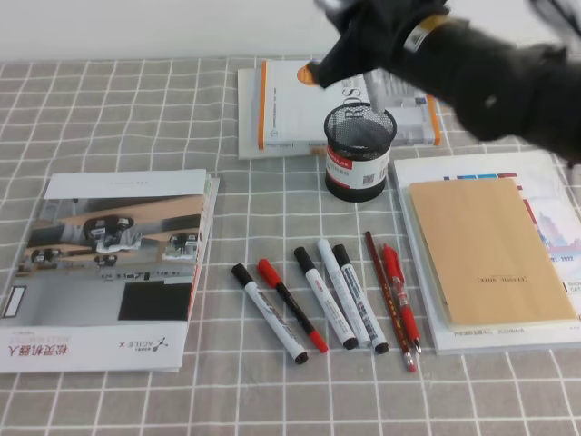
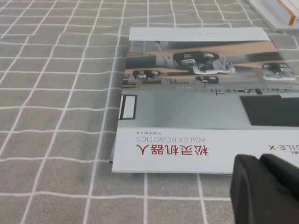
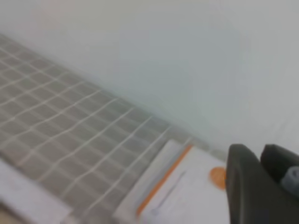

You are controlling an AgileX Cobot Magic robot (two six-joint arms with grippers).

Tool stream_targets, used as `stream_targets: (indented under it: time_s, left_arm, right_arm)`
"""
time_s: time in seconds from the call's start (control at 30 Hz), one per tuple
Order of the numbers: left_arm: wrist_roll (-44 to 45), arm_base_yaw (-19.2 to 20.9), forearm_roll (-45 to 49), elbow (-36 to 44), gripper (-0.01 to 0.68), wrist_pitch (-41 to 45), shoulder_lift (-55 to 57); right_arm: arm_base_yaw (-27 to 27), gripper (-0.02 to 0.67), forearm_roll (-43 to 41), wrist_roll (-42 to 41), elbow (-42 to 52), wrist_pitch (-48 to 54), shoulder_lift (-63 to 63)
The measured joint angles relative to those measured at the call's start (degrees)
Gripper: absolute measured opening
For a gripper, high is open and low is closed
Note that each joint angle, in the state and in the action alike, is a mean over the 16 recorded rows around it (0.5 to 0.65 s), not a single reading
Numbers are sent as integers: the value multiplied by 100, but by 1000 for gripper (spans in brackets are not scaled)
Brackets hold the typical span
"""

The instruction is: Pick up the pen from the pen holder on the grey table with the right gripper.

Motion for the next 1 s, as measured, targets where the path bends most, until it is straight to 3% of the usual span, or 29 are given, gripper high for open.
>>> stream_targets:
  time_s: [0.3, 0.57, 1.0]
  left_arm:
    - [0, 0, 0, 0, -5, 0, 0]
    - [0, 0, 0, 0, -5, 0, 0]
    - [0, 0, 0, 0, -5, 0, 0]
  right_arm:
    - [2, 14, 1139, 95, 0, 2107, -894]
    - [89, 14, 1859, 411, 0, 3846, -835]
    - [441, 13, 1882, 737, -365, 4852, 369]
